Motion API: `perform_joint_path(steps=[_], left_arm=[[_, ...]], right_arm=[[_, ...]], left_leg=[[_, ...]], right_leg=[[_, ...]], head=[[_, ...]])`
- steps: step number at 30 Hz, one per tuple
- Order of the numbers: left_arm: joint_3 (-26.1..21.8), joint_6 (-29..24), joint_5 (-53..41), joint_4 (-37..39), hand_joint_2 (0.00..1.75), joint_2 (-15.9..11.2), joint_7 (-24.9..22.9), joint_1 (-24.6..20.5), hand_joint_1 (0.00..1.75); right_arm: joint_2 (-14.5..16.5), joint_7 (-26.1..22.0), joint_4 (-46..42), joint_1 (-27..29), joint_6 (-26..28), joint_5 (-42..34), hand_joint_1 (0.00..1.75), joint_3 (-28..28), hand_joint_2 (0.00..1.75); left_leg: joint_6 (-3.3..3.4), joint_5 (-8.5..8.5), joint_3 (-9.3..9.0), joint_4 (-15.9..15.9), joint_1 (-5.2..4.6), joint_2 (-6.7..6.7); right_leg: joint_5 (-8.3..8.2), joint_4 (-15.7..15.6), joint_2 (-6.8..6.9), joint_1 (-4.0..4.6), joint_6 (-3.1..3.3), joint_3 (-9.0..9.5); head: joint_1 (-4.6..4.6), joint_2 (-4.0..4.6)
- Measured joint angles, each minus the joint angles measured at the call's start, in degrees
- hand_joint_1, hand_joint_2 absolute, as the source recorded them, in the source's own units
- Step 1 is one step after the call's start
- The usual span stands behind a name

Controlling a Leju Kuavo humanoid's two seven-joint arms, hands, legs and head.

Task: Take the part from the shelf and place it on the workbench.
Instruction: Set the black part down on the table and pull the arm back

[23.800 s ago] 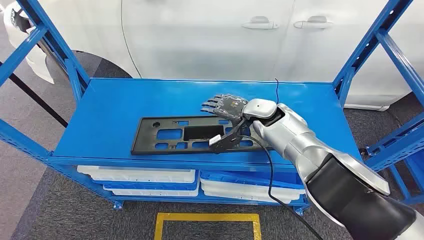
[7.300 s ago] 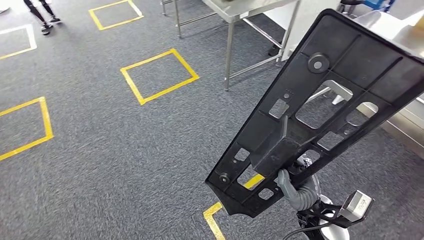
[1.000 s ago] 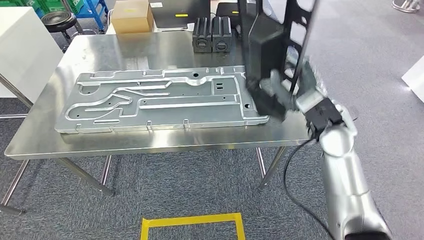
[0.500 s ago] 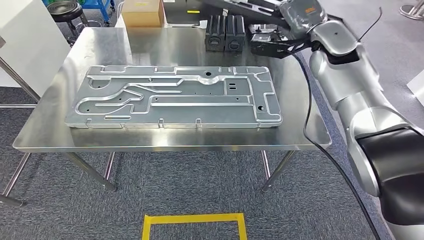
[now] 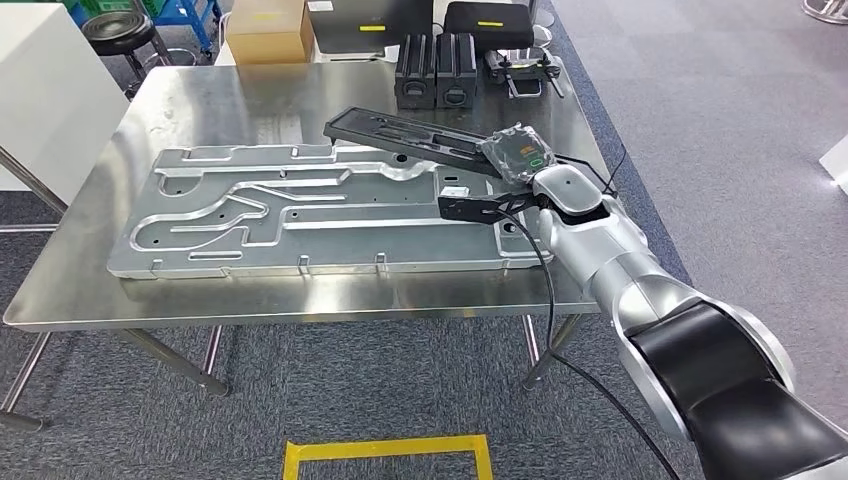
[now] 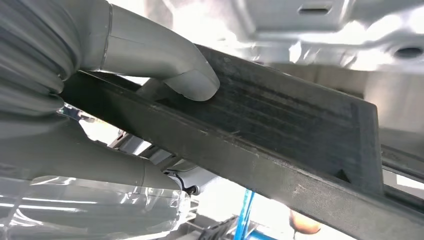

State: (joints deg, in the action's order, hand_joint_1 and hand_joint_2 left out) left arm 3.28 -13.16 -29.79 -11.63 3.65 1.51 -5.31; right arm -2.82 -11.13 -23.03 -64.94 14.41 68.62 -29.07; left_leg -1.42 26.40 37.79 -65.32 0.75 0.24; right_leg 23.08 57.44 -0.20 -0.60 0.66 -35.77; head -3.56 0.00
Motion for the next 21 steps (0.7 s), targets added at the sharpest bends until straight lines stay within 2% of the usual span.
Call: perform_joint_path(steps=[1, 2, 3, 6, 8, 10, 11, 12, 13, 14, 15, 17, 18, 21], left_arm=[[0.00, -0.14, -0.08, 0.02, 1.75, -0.04, -0.03, 0.13, 0.00], [0.00, -0.46, -0.20, 0.03, 1.75, -0.07, -0.03, 0.24, 0.00], [-0.01, -0.96, -0.36, 0.05, 1.75, -0.09, -0.01, 0.30, 0.00], [-0.02, -2.74, -0.71, 0.05, 1.75, -0.10, -0.07, 0.25, 0.00], [-0.04, -3.25, -0.51, 0.05, 1.75, -0.19, 0.07, 0.33, 0.00], [-0.14, -3.29, 0.04, 0.05, 0.87, -0.28, 0.60, 0.55, 0.00], [-0.27, -3.12, 0.45, 0.05, 0.44, -0.31, 0.91, 0.64, 0.00], [-0.40, -2.83, 0.69, 0.05, 0.00, -0.32, 0.92, 0.70, 0.00], [-0.51, -2.53, 0.82, 0.05, 0.00, -0.32, 0.61, 0.73, 0.00], [-0.60, -2.28, 0.86, 0.05, 0.00, -0.33, 0.09, 0.75, 0.00], [-0.65, -2.21, 0.86, 0.05, 0.00, -0.32, -0.51, 0.74, 0.00], [-0.88, -2.32, 1.05, 0.05, 0.00, -0.29, -1.19, 0.71, 0.00], [-1.05, -2.36, 1.16, 0.05, 0.00, -0.27, -1.39, 0.68, 0.00], [-1.31, -2.42, 1.22, 0.05, 0.00, -0.26, -1.73, 0.62, 0.00]], right_arm=[[0.23, 0.10, 0.25, 0.34, 0.23, -0.02, 0.00, -0.03, 0.00], [0.38, 0.26, 0.47, 0.58, 0.47, -0.04, 0.00, -0.04, 0.00], [0.45, 0.46, 0.67, 0.78, 0.65, -0.06, 0.00, -0.04, 0.00], [0.64, 0.93, 1.11, 1.36, 0.84, -0.14, 0.00, -0.04, 0.00], [0.79, 1.02, 1.26, 1.51, 0.90, -0.19, 0.00, -0.04, 0.00], [0.86, 1.04, 1.46, 1.73, 0.90, -0.31, 0.00, -0.03, 0.00], [0.86, 1.05, 1.61, 1.94, 0.87, -0.37, 0.00, -0.03, 0.00], [0.87, 1.06, 1.76, 2.16, 0.80, -0.41, 0.00, -0.02, 0.00], [0.89, 1.08, 1.87, 2.33, 0.69, -0.42, 0.00, -0.02, 0.00], [0.91, 1.13, 1.95, 2.40, 0.50, -0.43, 0.00, 0.00, 0.00], [0.94, 1.29, 1.98, 2.38, 0.25, -0.41, 0.00, 0.05, 0.00], [1.06, 1.87, 1.99, 2.26, -0.18, -0.32, 0.00, 0.17, 0.00], [1.14, 2.22, 2.01, 2.23, -0.32, -0.25, 0.00, 0.22, 0.00], [1.25, 2.65, 2.07, 2.27, -0.49, -0.12, 0.00, 0.24, 0.00]], left_leg=[[0.16, -1.54, -1.43, 3.58, -0.06, -0.01], [0.45, -2.29, -2.32, 5.86, -0.13, 0.01], [0.77, -2.20, -2.65, 6.70, -0.22, 0.05], [1.91, -2.15, -2.93, 7.17, -0.26, 0.18], [2.57, -2.24, -3.31, 7.56, -0.13, 0.07], [2.93, -2.15, -3.42, 7.60, -0.17, -0.01], [3.01, -2.09, -3.44, 7.57, -0.20, 0.01], [3.06, -2.01, -3.50, 7.53, -0.21, 0.07], [3.05, -1.91, -3.58, 7.45, -0.22, 0.13], [2.99, -1.76, -3.72, 7.36, -0.24, 0.20], [2.90, -1.56, -3.88, 7.26, -0.26, 0.25], [2.56, -1.23, -4.00, 7.05, -0.39, 0.27], [2.36, -1.18, -3.96, 6.97, -0.45, 0.26], [2.01, -1.25, -3.83, 6.88, -0.51, 0.23]], right_leg=[[0.24, 0.24, -0.06, 0.06, -0.26, 0.03], [0.37, 0.38, -0.09, 0.12, -0.56, -0.05], [0.42, 0.44, -0.10, 0.22, -0.85, -0.16], [0.80, 0.71, -0.01, 0.19, -1.79, -0.21], [2.93, 4.11, 0.04, 0.02, -2.30, -1.64], [6.48, 11.83, 0.07, -0.10, -2.62, -5.38], [7.70, 15.47, 0.08, -0.13, -2.72, -7.31], [7.97, 17.57, 0.08, -0.14, -2.74, -8.55], [7.02, 17.23, 0.08, -0.13, -2.66, -8.61], [5.11, 14.52, 0.08, -0.12, -2.47, -7.47], [2.75, 10.26, 0.08, -0.08, -2.18, -5.48], [-0.02, 3.01, 0.10, 0.20, -1.54, -1.94], [-0.39, 1.35, 0.10, 0.35, -1.32, -1.16], [-0.35, 0.91, 0.07, 0.53, -1.18, -1.07]], head=[[0.00, 0.00], [-0.01, 0.00], [-0.01, 0.00], [0.01, 0.00], [0.02, 0.00], [0.02, 0.00], [0.02, 0.00], [0.02, 0.00], [0.02, 0.00], [0.02, 0.00], [0.02, 0.00], [0.02, 0.00], [0.02, 0.00], [0.02, 0.00]])
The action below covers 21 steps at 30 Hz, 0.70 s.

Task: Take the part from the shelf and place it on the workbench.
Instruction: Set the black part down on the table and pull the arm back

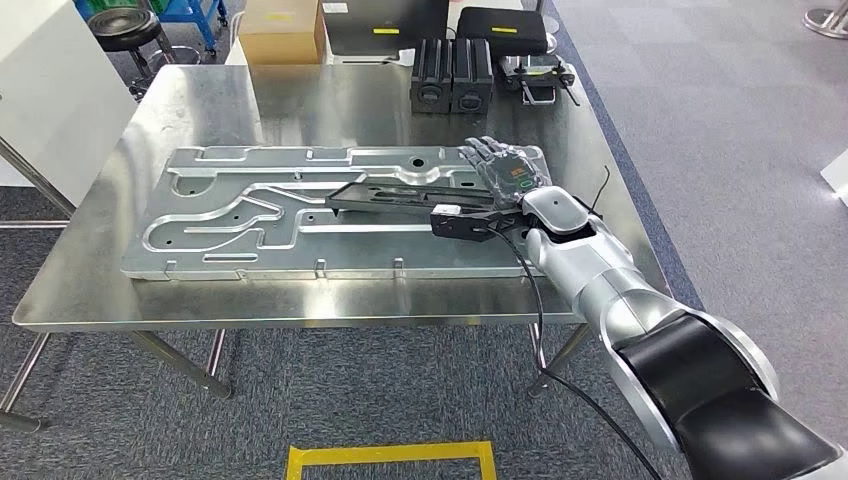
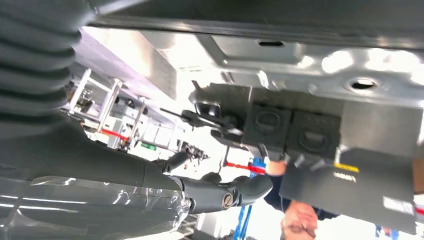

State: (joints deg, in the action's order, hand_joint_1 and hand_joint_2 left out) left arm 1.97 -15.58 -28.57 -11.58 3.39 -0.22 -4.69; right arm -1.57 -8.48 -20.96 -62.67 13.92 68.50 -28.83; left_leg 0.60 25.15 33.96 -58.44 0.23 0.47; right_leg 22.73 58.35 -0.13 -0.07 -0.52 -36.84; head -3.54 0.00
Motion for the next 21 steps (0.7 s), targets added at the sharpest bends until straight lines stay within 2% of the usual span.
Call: perform_joint_path(steps=[1, 2, 3, 5, 6, 7, 8, 9, 11, 12, 13, 16, 17, 18, 20, 21], left_arm=[[-0.01, 0.00, 0.01, 0.00, 0.00, 0.00, -0.01, 0.00, 0.00], [-0.27, 0.19, 0.25, 0.01, 0.00, -0.02, 0.14, 0.06, 0.00], [-0.60, 0.42, 0.55, 0.01, 0.00, -0.04, 0.36, 0.17, 0.00], [-1.47, 1.02, 1.31, 0.02, 0.00, -0.08, 0.95, 0.50, 0.00], [-1.76, 1.19, 1.50, 0.03, 0.00, -0.09, 1.13, 0.69, 0.00], [-2.05, 1.32, 1.67, 0.04, 0.00, -0.09, 1.26, 0.91, 0.00], [-2.32, 1.41, 1.78, 0.05, 0.00, -0.09, 1.37, 1.14, 0.00], [-2.58, 1.46, 1.82, 0.06, 0.00, -0.10, 1.48, 1.37, 0.00], [-3.03, 1.48, 1.84, 0.07, 0.00, -0.13, 1.65, 1.71, 0.00], [-3.21, 1.48, 1.84, 0.07, 0.00, -0.12, 1.71, 1.85, 0.00], [-3.35, 1.48, 1.83, 0.08, 0.00, -0.11, 1.74, 1.98, 0.00], [-3.64, 1.53, 1.80, 0.15, 0.00, -0.14, 1.74, 2.09, 0.00], [-3.73, 1.57, 1.78, 0.16, 0.00, -0.15, 1.73, 1.98, 0.00], [-3.81, 1.61, 1.74, 0.17, 0.00, -0.15, 1.74, 1.87, 0.00], [-3.97, 1.60, 1.62, 0.19, 0.00, -0.13, 1.78, 1.85, 0.00], [-4.05, 1.55, 1.56, 0.22, 0.00, -0.12, 1.79, 2.03, 0.00]], right_arm=[[0.00, 0.02, 0.01, 0.00, -0.01, 0.01, 0.00, 0.01, 0.00], [-0.30, 0.44, 0.10, 0.00, -0.26, 0.01, 0.00, 0.29, 0.00], [-0.85, 0.85, 0.22, -0.01, -0.66, -0.14, 0.00, 0.73, 0.00], [-2.69, 1.62, 0.57, 0.01, -1.55, -0.78, 0.00, 1.99, 0.00], [-3.74, 1.59, 0.69, 0.04, -1.68, -1.29, 0.00, 2.54, 0.00], [-4.97, 1.47, 0.78, 0.05, -1.62, -1.78, 0.00, 3.11, 0.00], [-6.41, 1.19, 0.83, 0.02, -1.52, -2.26, 0.00, 3.77, 0.00], [-7.96, 0.75, 0.84, -0.07, -1.44, -2.67, 0.00, 4.48, 0.00], [-10.99, -0.26, 0.74, -0.48, -1.45, -3.15, 0.00, 6.01, 0.00], [-12.09, -0.55, 0.67, -0.78, -1.45, -3.22, 0.00, 6.65, 0.00], [-12.96, -0.66, 0.60, -1.06, -1.43, -3.22, 0.00, 7.19, 0.00], [-15.04, -0.32, 0.35, -1.20, 0.19, -3.13, 0.00, 8.42, 0.00], [-16.20, -0.24, 0.04, -1.01, 1.63, -3.20, 0.00, 8.89, 0.00], [-17.92, -0.36, -0.59, -0.67, 3.55, -3.52, 0.00, 9.52, 0.00], [-23.32, -1.77, -3.86, 1.77, 7.68, -6.10, 0.00, 11.85, 0.00], [-26.77, -3.01, -6.89, 4.53, 9.43, -8.60, 0.00, 13.97, 0.00]], left_leg=[[0.00, 0.00, -0.01, 0.00, 0.00, 0.00], [-0.29, 1.08, 0.39, -1.17, -0.01, -0.02], [-0.64, 2.82, 1.26, -3.57, 0.02, -0.05], [-1.49, 7.65, 4.28, -11.62, 0.19, -0.11], [-1.67, 9.06, 5.48, -14.95, 0.33, -0.12], [-1.80, 9.44, 5.80, -16.43, 0.43, -0.13], [-1.86, 8.74, 4.98, -15.51, 0.53, -0.14], [-1.88, 7.23, 3.07, -12.44, 0.63, -0.14], [-1.75, 4.35, -1.46, -4.33, 0.70, -0.07], [-1.50, 3.57, -2.76, -1.72, 0.68, -0.03], [-1.18, 3.27, -3.23, -0.49, 0.57, -0.05], [0.31, 2.20, -2.69, -0.25, 0.20, -0.41], [0.90, 1.60, -2.35, -0.12, 0.18, -0.48], [1.44, 0.91, -1.83, 0.04, 0.20, -0.41], [2.11, -0.29, -0.48, 0.07, 0.13, 0.27], [2.28, -0.79, 0.16, 0.06, 0.08, 0.81]], right_leg=[[0.00, 0.00, 0.00, 0.00, 0.00, 0.00], [-0.17, -0.26, 0.07, -0.19, 0.32, 0.04], [-0.36, -0.51, 0.19, -0.37, 0.66, 0.05], [-0.87, -0.99, 0.51, -0.72, 1.31, -0.11], [-1.02, -0.96, 0.60, -0.71, 1.26, -0.31], [-1.20, -0.90, 0.66, -0.72, 1.15, -0.52], [-1.38, -0.82, 0.73, -0.77, 0.98, -0.71], [-1.54, -0.69, 0.82, -0.83, 0.77, -0.90], [-1.90, -0.31, 1.01, -0.85, 0.21, -1.32], [-2.16, -0.19, 1.01, -0.80, -0.16, -1.52], [-2.50, -0.19, 0.90, -0.74, -0.56, -1.68], [-3.31, -0.63, 0.39, -0.97, -1.89, -1.96], [-2.39, -0.01, 0.29, -1.12, -2.25, -2.33], [-0.46, 1.73, 0.24, -1.23, -2.53, -3.05], [5.20, 8.62, 0.16, -1.24, -2.94, -5.18], [7.52, 12.59, 0.11, -1.18, -3.11, -6.10]], head=[[-0.01, 0.00], [-0.01, 0.00], [-0.02, 0.00], [-0.02, 0.00], [-0.02, 0.00], [-0.02, 0.00], [-0.02, 0.00], [-0.02, 0.00], [-0.02, 0.00], [-0.02, 0.00], [-0.02, 0.00], [-0.01, 0.00], [-0.01, 0.00], [-0.01, 0.00], [0.00, 0.00], [0.00, 0.00]])
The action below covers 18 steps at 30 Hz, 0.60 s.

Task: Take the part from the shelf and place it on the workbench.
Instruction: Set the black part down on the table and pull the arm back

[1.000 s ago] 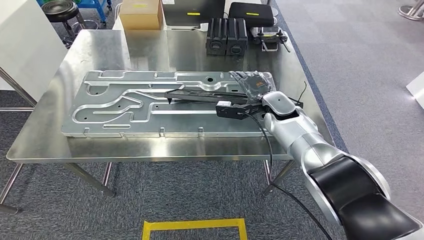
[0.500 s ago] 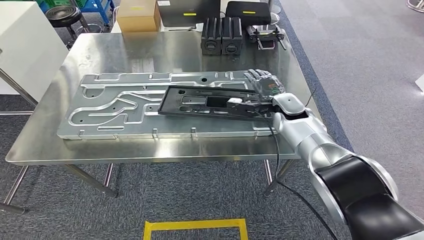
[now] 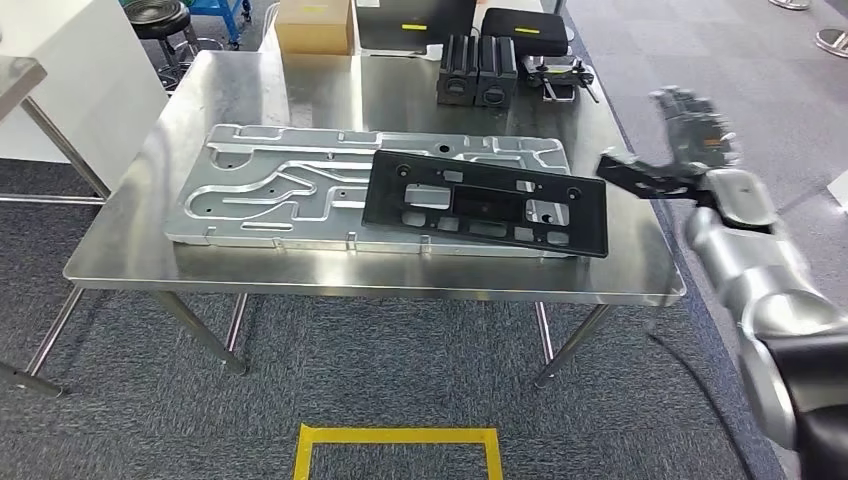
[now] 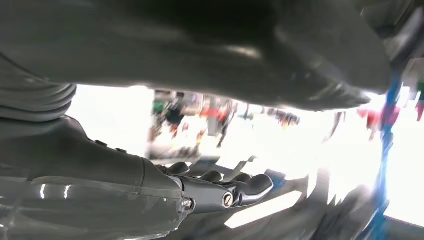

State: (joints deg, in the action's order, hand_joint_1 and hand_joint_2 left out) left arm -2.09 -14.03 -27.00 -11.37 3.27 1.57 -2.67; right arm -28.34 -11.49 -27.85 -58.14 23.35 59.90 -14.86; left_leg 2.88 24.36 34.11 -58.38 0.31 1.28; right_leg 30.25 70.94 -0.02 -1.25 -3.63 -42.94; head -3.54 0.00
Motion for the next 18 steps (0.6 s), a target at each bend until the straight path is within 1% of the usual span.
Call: perform_joint_path(steps=[1, 2, 3, 4, 5, 6, 7, 8, 9, 10, 11, 12, 13, 15, 16, 17, 18], left_arm=[[-0.11, -0.05, -0.12, 0.05, 0.00, 0.01, -0.01, 0.31, 0.00], [-0.23, -0.10, -0.30, 0.11, 0.00, 0.01, -0.01, 0.69, 0.00], [-0.34, -0.13, -0.53, 0.16, 0.00, 0.01, -0.01, 1.07, 0.00], [-0.45, -0.15, -0.79, 0.19, 0.00, 0.03, 0.02, 1.38, 0.00], [-0.55, -0.15, -1.03, 0.21, 0.00, 0.07, 0.11, 1.56, 0.00], [-0.65, -0.19, -1.20, 0.22, 0.00, 0.16, 0.29, 1.61, 0.00], [-0.79, -0.29, -1.27, 0.23, 0.00, 0.27, 0.55, 1.60, 0.00], [-0.95, -0.47, -1.29, 0.24, 0.00, 0.38, 0.88, 1.51, 0.00], [-1.19, -0.77, -1.21, 0.24, 0.00, 0.54, 1.31, 1.38, 0.00], [-1.48, -1.18, -1.09, 0.26, 0.00, 0.65, 1.72, 1.29, 0.00], [-1.83, -1.58, -0.95, 0.27, 0.00, 0.75, 2.09, 1.21, 0.00], [-2.19, -1.96, -0.79, 0.29, 0.00, 0.88, 2.39, 1.15, 0.00], [-2.53, -2.28, -0.67, 0.31, 0.00, 0.96, 2.54, 1.10, 0.00], [-3.23, -2.68, -0.51, 0.31, 0.00, 1.09, 2.48, 0.99, 0.00], [-3.59, -2.80, -0.50, 0.31, 0.00, 1.11, 2.19, 0.96, 0.00], [-3.93, -2.88, -0.56, 0.31, 0.00, 1.10, 1.77, 0.95, 0.00], [-4.22, -2.90, -0.69, 0.31, 0.00, 1.08, 1.25, 0.92, 0.00]], right_arm=[[-3.43, -1.41, -3.87, 4.05, 1.07, -3.01, 0.00, 2.91, 0.00], [-6.67, -2.87, -8.49, 9.36, 1.33, -5.99, 0.00, 6.71, 0.00], [-9.12, -4.25, -13.58, 15.68, 0.87, -8.17, 0.00, 11.34, 0.00], [-10.74, -5.65, -19.24, 22.54, 0.06, -9.44, 0.00, 16.80, 0.00], [-11.45, -7.16, -25.33, 29.31, -0.68, -9.72, 0.00, 22.74, 0.00], [-10.99, -8.74, -31.58, 35.54, -1.04, -9.22, 0.00, 28.75, 0.00], [-9.70, -10.39, -37.63, 40.76, -0.85, -8.46, 0.00, 34.46, 0.00], [-7.96, -11.89, -42.54, 45.12, -0.30, -7.79, 0.00, 39.03, 0.00], [-4.95, -13.87, -47.41, 48.76, 0.98, -7.51, 0.00, 43.53, 0.00], [-1.25, -16.04, -51.47, 51.83, 2.52, -7.56, 0.00, 47.42, 0.00], [2.99, -18.36, -54.62, 54.37, 3.93, -7.81, 0.00, 50.75, 0.00], [7.83, -20.85, -57.36, 56.49, 4.98, -8.25, 0.00, 54.13, 0.00], [12.10, -22.69, -58.52, 58.31, 5.22, -8.88, 0.00, 56.67, 0.00], [19.55, -25.33, -58.11, 60.48, 5.36, -10.40, 0.00, 61.55, 0.00], [22.57, -26.00, -56.45, 60.91, 5.93, -10.69, 0.00, 63.88, 0.00], [24.97, -26.39, -53.91, 60.96, 6.75, -10.52, 0.00, 65.99, 0.00], [26.81, -26.52, -50.38, 60.78, 7.67, -10.02, 0.00, 67.81, 0.00]], left_leg=[[0.11, -0.43, 0.54, -0.01, -0.05, 0.55], [0.18, -0.79, 1.01, -0.01, -0.10, 1.06], [0.18, -1.12, 1.43, -0.02, -0.16, 1.53], [0.11, -1.41, 1.80, -0.02, -0.27, 1.94], [-0.02, -1.68, 2.11, -0.05, -0.36, 2.20], [-0.27, -1.94, 2.29, 0.04, -0.50, 2.30], [-0.53, -2.14, 2.32, 0.13, -0.58, 2.19], [-0.85, -2.34, 2.27, 0.22, -0.55, 1.96], [-1.20, -2.57, 2.14, 0.42, -0.49, 1.73], [-1.55, -2.72, 2.07, 0.45, -0.41, 1.50], [-1.88, -2.26, 2.15, 0.21, -0.37, 1.18], [-2.18, -0.70, 2.43, -0.72, -0.38, 0.77], [-2.47, 1.88, 2.93, -2.70, -0.40, 0.35], [-3.07, 8.17, 4.16, -9.15, -0.23, -0.37], [-3.35, 9.93, 4.38, -12.31, -0.15, -0.54], [-3.53, 10.22, 4.02, -14.31, -0.09, -0.66], [-3.64, 9.16, 2.81, -14.61, -0.07, -0.73]], right_leg=[[1.30, 2.89, -0.06, 0.08, -0.10, -0.30], [1.55, 3.83, -0.09, 0.15, -0.06, 0.40], [0.91, 2.23, -0.09, 0.28, 0.18, 2.30], [-0.17, -1.49, -0.02, 0.47, 0.62, 5.22], [-0.74, -6.37, 0.26, 0.74, 1.27, 8.55], [-1.39, -10.20, 0.63, 0.96, 1.73, 11.20], [-1.75, -12.72, 0.98, 1.30, 2.14, 12.85], [-1.81, -13.92, 1.30, 1.57, 2.46, 13.52], [-2.34, -13.98, 1.40, 1.82, 2.66, 13.50], [-2.74, -14.60, 1.47, 1.87, 3.09, 13.46], [-3.22, -15.21, 1.56, 1.76, 3.49, 13.33], [-3.94, -15.63, 1.57, 1.61, 3.87, 12.98], [-4.71, -15.95, 1.55, 1.35, 4.14, 12.39], [-6.08, -15.87, 1.33, 1.21, 4.39, 10.64], [-6.76, -15.75, 1.21, 1.15, 4.38, 9.63], [-7.43, -15.61, 1.10, 1.12, 4.35, 8.62], [-8.06, -15.41, 1.01, 1.08, 4.28, 7.60]], head=[[0.00, 0.00], [0.01, 0.00], [0.01, 0.00], [0.02, 0.00], [0.02, 0.00], [0.01, 0.00], [0.01, 0.00], [-0.01, 0.00], [-0.01, 0.00], [0.00, 0.00], [-0.01, 0.00], [0.00, 0.00], [0.00, 0.00], [-0.01, 0.00], [-0.01, 0.00], [-0.02, 0.00], [-0.01, 0.00]])
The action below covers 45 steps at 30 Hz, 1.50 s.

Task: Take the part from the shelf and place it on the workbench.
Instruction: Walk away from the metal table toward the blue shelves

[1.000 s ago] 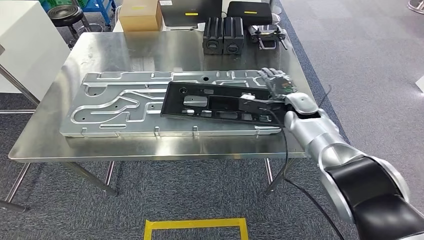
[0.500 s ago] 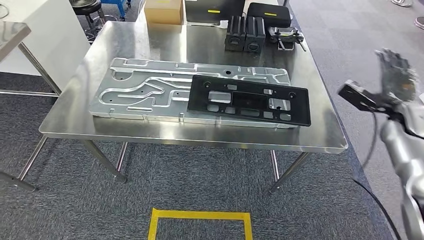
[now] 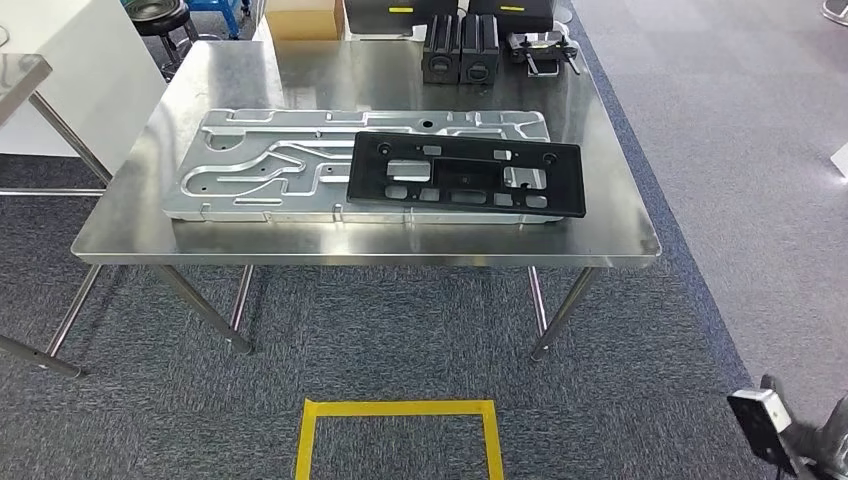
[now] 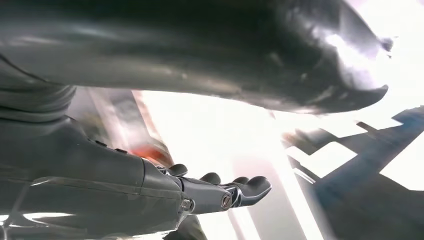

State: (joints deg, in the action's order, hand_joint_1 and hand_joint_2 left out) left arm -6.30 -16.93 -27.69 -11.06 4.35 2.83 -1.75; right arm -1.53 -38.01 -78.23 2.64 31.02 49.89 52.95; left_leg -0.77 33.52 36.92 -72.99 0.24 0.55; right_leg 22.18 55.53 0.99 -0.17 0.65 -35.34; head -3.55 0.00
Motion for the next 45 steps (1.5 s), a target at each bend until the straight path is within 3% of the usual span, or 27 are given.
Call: perform_joint_path(steps=[2, 4, 6, 8, 9, 11, 13, 14, 15, 16, 18, 20, 22, 24, 25, 27, 29, 30, 31, 33, 35, 36, 37, 39, 41, 44, 45], left_arm=[[-0.49, -0.01, -0.29, 0.00, 0.00, -0.07, -1.18, -0.20, 0.00], [-0.85, -0.01, -0.57, -0.01, 0.00, -0.16, -2.35, -0.53, 0.00], [-1.01, 0.05, -0.98, -0.02, 0.00, -0.22, -3.14, -0.75, 0.00], [-1.09, 0.20, -1.68, -0.02, 0.00, -0.27, -3.43, -0.87, 0.00], [-1.12, 0.34, -2.13, -0.01, 0.00, -0.31, -3.43, -1.00, 0.00], [-1.09, 0.64, -3.26, 0.00, 0.00, -0.40, -3.20, -1.22, 0.00], [-0.95, 0.91, -4.37, 0.01, 0.00, -0.50, -2.97, -1.31, 0.00], [-0.85, 1.03, -4.87, 0.01, 0.00, -0.54, -2.92, -1.32, 0.00], [-0.76, 1.12, -5.29, 0.01, 0.00, -0.58, -2.93, -1.36, 0.00], [-0.67, 1.17, -5.63, 0.01, 0.00, -0.61, -3.01, -1.42, 0.00], [-0.49, 1.14, -6.25, 0.01, 0.00, -0.63, -3.37, -1.65, 0.00], [-0.38, 0.93, -6.67, 0.00, 0.00, -0.61, -3.71, -1.89, 0.00], [-0.36, 0.70, -7.03, 0.00, 0.00, -0.58, -3.79, -1.96, 0.00], [-0.36, 0.71, -7.68, 0.03, 0.00, -0.59, -3.85, -1.78, 0.00], [-0.35, 0.90, -8.19, 0.05, 0.00, -0.59, -3.99, -1.69, 0.00], [-0.20, 1.61, -9.29, 0.07, 0.00, -0.58, -4.51, -1.58, 0.00], [0.07, 2.30, -10.08, 0.07, 0.00, -0.55, -5.05, -1.62, 0.00], [0.17, 2.47, -10.28, 0.07, 0.00, -0.55, -5.24, -1.66, 0.00], [0.23, 2.59, -10.40, 0.07, 0.00, -0.55, -5.39, -1.69, 0.00], [0.27, 2.71, -10.53, 0.06, 0.00, -0.55, -5.63, -1.82, 0.00], [0.30, 2.82, -10.57, 0.05, 0.00, -0.55, -5.68, -2.11, 0.00], [0.33, 2.89, -10.59, 0.04, 0.00, -0.55, -5.65, -2.21, 0.00], [0.35, 2.98, -10.61, 0.04, 0.00, -0.54, -5.59, -2.28, 0.00], [0.41, 3.14, -10.61, 0.05, 0.00, -0.47, -5.46, -2.30, 0.00], [0.44, 3.18, -10.62, 0.07, 0.00, -0.39, -5.33, -2.38, 0.00], [0.43, 3.16, -10.80, 0.07, 0.00, -0.28, -5.11, -2.55, 0.00], [0.43, 3.16, -10.89, 0.07, 0.00, -0.23, -5.04, -2.57, 0.00]], right_arm=[[2.57, 0.97, 8.85, -0.73, 1.30, 1.59, 0.00, 2.97, 0.00], [3.95, 3.96, 18.89, -1.92, 1.31, 3.25, 0.00, 5.09, 0.00], [4.36, 8.61, 29.50, -3.61, -1.26, 3.64, 0.00, 6.72, 0.00], [4.84, 14.43, 39.26, -4.98, -7.04, 2.44, 0.00, 8.59, 0.00], [5.27, 17.62, 43.22, -5.30, -10.49, 1.72, 0.00, 9.59, 0.00], [6.46, 24.24, 49.68, -5.79, -16.55, 1.08, 0.00, 11.09, 0.00], [7.88, 29.82, 54.53, -6.58, -19.56, 2.29, 0.00, 11.60, 0.87], [8.62, 32.28, 56.55, -7.07, -20.14, 3.98, 0.00, 11.58, 1.31], [9.41, 34.31, 58.16, -7.53, -20.40, 6.28, 0.00, 11.34, 1.75], [10.18, 36.03, 59.50, -7.99, -20.70, 9.32, 0.00, 10.78, 1.75], [11.94, 38.19, 61.48, -9.12, -21.74, 17.33, 0.00, 7.83, 1.75], [13.66, 38.83, 62.81, -10.59, -22.39, 27.11, 0.00, 2.38, 1.75], [14.99, 39.20, 63.78, -11.81, -21.96, 34.93, 0.00, -4.62, 1.75], [15.87, 40.01, 64.53, -12.50, -22.14, 35.98, 0.00, -10.37, 1.75], [16.13, 40.72, 64.79, -12.69, -22.77, 34.13, 0.00, -11.84, 1.75], [16.33, 42.61, 65.15, -12.69, -24.30, 29.93, 0.00, -12.71, 1.75], [16.26, 44.07, 65.36, -12.16, -25.16, 27.87, 0.00, -12.65, 0.87], [16.21, 44.41, 65.45, -11.86, -25.25, 27.57, 0.00, -12.63, 0.87], [16.16, 44.67, 65.50, -11.65, -25.04, 27.44, 0.00, -12.62, 0.87], [16.13, 44.98, 65.60, -11.53, -23.88, 27.46, 0.00, -12.64, 1.75], [16.13, 45.22, 65.67, -11.51, -22.52, 27.48, 0.00, -12.67, 1.75], [16.13, 45.31, 65.70, -11.50, -22.12, 27.33, 0.00, -12.67, 1.75], [16.13, 45.39, 65.74, -11.50, -21.90, 27.15, 0.00, -12.66, 1.75], [16.12, 45.40, 65.80, -11.50, -21.84, 26.91, 0.00, -12.64, 1.75], [16.08, 45.40, 65.82, -11.57, -21.86, 26.85, 0.00, -12.61, 1.75], [15.99, 45.55, 65.82, -11.97, -21.67, 26.76, 0.00, -12.60, 1.75], [15.97, 45.64, 65.82, -12.10, -21.60, 26.69, 0.00, -12.60, 1.75]], left_leg=[[0.04, -3.20, -5.22, 5.06, -0.02, -0.01], [0.55, -2.89, -11.44, 13.60, -0.27, 0.09], [1.46, -1.44, -13.94, 17.98, -0.56, 0.11], [2.46, -2.45, -13.37, 18.37, -0.54, -0.14], [2.92, -3.25, -12.81, 18.46, -0.48, -0.32], [3.47, -5.10, -11.16, 18.65, -0.29, -0.69], [3.48, -6.74, -9.03, 18.51, -0.32, -1.04], [3.34, -7.51, -7.89, 18.33, -0.32, -1.22], [3.15, -8.22, -6.74, 18.08, -0.30, -1.37], [2.91, -8.87, -5.59, 17.73, -0.25, -1.45], [2.33, -9.91, -3.44, 16.83, -0.14, -1.52], [1.62, -10.77, -1.99, 15.98, -0.16, -1.60], [0.82, -11.83, -1.36, 15.79, -0.11, -1.72], [0.08, -12.06, -0.81, 15.62, 0.13, -1.59], [-0.20, -10.67, -0.26, 14.56, 0.24, -1.41], [-0.61, -4.94, 1.58, 8.91, 0.42, -1.10], [-0.85, -0.29, 3.10, 1.19, 0.45, -1.06], [-0.88, 0.07, 2.99, -1.13, 0.46, -1.06], [-0.85, -0.83, 1.97, -1.52, 0.46, -1.06], [-0.62, -3.80, -3.03, 3.73, 0.46, -1.03], [-0.09, -3.82, -9.25, 12.58, 0.29, -0.89], [0.23, -3.14, -11.02, 15.54, 0.17, -0.81], [0.58, -2.55, -11.79, 17.19, 0.01, -0.75], [1.47, -3.16, -11.16, 17.54, 0.04, -0.88], [2.54, -4.28, -10.16, 17.65, 0.17, -1.18], [3.28, -6.06, -8.07, 17.52, -0.10, -1.44], [3.31, -6.66, -7.23, 17.39, -0.23, -1.47]], right_leg=[[-1.22, 0.61, -0.24, -0.06, -0.27, -1.93], [-2.32, 1.10, -0.58, 0.02, -0.76, -3.02], [-3.45, 0.91, -0.88, 0.06, -1.40, -2.96], [-4.32, 0.37, -1.07, -0.08, -2.08, -2.84], [-3.36, 0.77, -1.12, -0.20, -2.35, -3.20], [2.49, 5.11, -1.15, -0.49, -2.83, -4.74], [8.85, 13.17, -1.12, -0.71, -3.39, -6.45], [9.87, 16.65, -1.10, -0.81, -3.65, -6.66], [9.37, 18.61, -1.08, -0.94, -3.83, -6.11], [7.89, 18.41, -1.06, -1.09, -3.93, -4.52], [5.83, 12.16, -1.04, -1.39, -3.90, 1.65], [7.26, 3.50, -1.13, -1.28, -3.33, 7.99], [8.43, -0.12, -1.16, -0.83, -2.32, 9.82], [7.42, -0.32, -0.92, -0.78, -1.15, 8.90], [6.73, -0.42, -0.77, -0.82, -0.61, 8.30], [5.25, -0.45, -0.50, -0.78, 0.04, 6.65], [3.84, -0.18, -0.32, -0.57, 0.17, 4.62], [3.19, 0.02, -0.26, -0.48, 0.17, 3.54], [2.58, 0.27, -0.26, -0.43, 0.12, 2.47], [1.52, 0.89, -0.41, -0.43, -0.16, 0.58], [0.61, 1.51, -0.54, -0.30, -0.75, -0.69], [0.13, 1.65, -0.52, -0.24, -1.08, -0.96], [-0.39, 1.62, -0.49, -0.18, -1.43, -1.13], [-0.97, 1.49, -0.52, -0.24, -2.14, -1.33], [1.83, 3.65, -0.69, -0.41, -2.79, -2.27], [10.04, 14.30, -0.78, -0.55, -3.32, -4.77], [10.99, 17.23, -0.78, -0.54, -3.35, -4.91]], head=[[-0.01, 0.00], [-0.01, 0.00], [-0.01, 0.01], [0.01, 0.01], [0.01, 0.00], [0.03, 0.00], [0.01, 0.00], [0.01, 0.00], [0.01, 0.00], [0.01, 0.00], [0.00, 0.00], [-0.02, 0.00], [-0.03, 0.00], [-0.03, 0.00], [-0.03, 0.00], [-0.03, 0.00], [-0.03, 0.00], [-0.03, 0.00], [-0.03, 0.00], [-0.03, 0.00], [-0.03, 0.00], [-0.03, 0.00], [-0.03, 0.00], [-0.02, 0.00], [-0.02, 0.00], [-0.03, 0.00], [-0.03, 0.00]])
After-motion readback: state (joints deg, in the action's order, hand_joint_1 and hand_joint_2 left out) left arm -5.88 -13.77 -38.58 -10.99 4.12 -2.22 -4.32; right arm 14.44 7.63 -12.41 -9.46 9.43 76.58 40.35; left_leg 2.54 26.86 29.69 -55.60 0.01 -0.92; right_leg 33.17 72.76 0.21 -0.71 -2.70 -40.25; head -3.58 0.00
